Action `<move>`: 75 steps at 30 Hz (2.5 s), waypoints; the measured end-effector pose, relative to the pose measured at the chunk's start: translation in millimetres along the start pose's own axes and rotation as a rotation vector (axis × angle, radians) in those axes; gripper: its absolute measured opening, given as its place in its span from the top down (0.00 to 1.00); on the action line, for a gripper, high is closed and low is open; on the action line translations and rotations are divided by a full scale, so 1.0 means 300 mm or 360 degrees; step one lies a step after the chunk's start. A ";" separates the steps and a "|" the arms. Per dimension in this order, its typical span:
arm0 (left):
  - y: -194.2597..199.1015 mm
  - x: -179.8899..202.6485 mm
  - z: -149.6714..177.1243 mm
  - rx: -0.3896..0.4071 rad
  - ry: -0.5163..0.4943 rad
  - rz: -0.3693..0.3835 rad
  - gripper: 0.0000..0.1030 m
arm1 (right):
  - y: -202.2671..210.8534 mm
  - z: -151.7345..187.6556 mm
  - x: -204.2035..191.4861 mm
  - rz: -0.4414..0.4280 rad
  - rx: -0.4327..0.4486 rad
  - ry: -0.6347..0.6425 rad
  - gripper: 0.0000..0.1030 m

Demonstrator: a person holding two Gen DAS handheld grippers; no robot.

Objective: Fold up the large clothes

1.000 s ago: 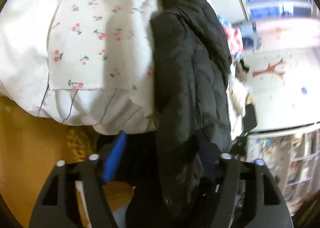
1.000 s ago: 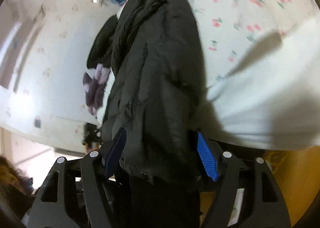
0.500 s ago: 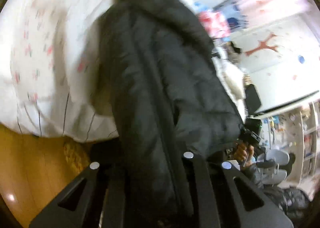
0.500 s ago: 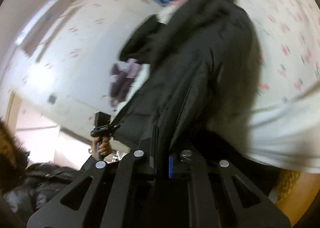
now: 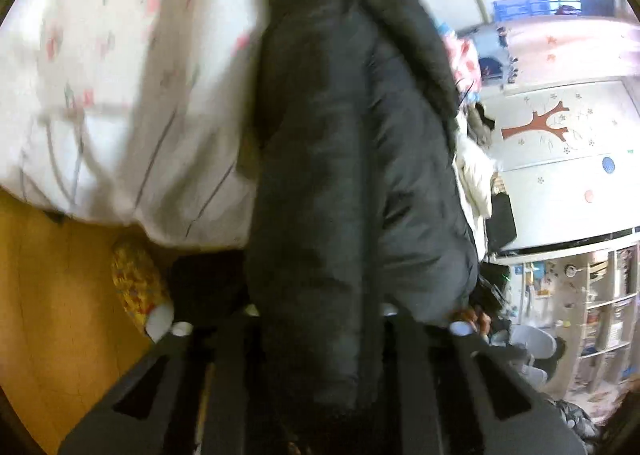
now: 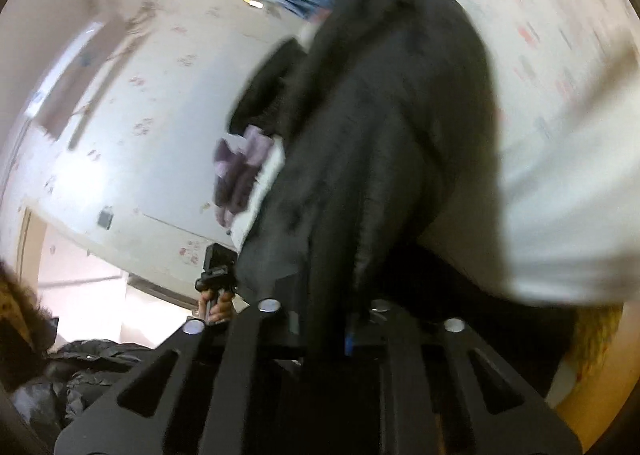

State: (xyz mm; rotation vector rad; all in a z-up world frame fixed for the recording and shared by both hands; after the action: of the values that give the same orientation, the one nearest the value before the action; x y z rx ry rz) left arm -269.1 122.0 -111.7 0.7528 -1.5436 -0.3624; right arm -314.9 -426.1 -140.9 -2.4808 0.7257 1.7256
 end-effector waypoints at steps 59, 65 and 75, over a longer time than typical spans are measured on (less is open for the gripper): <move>-0.049 0.473 -1.437 0.1088 0.0253 0.0141 0.30 | -0.549 -1.293 -0.042 0.0802 0.0620 0.0502 0.15; -0.120 0.598 -1.412 0.1297 0.0026 -0.0150 0.15 | -0.915 -1.284 -0.040 0.1195 0.0284 0.0768 0.14; -0.715 0.534 -1.493 0.0604 -0.0426 -0.0744 0.15 | -1.119 -1.405 0.370 0.1544 0.0039 0.0416 0.14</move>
State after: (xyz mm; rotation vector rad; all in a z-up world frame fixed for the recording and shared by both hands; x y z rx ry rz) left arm 222.7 -46.2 -67.0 1.4189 -1.7012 -0.5375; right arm 217.2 -287.2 -156.5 -2.5147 2.2248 1.4916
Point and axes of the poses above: each gripper's, at about its wrist camera, not at the fingertips, and y roughly against the way its jaws point, x to its right, z to its underside, the point moved 6 cm from there along -y, roughly the way its jaws point, and after that the axes turned 3 degrees about y, right-handed, at the moved point
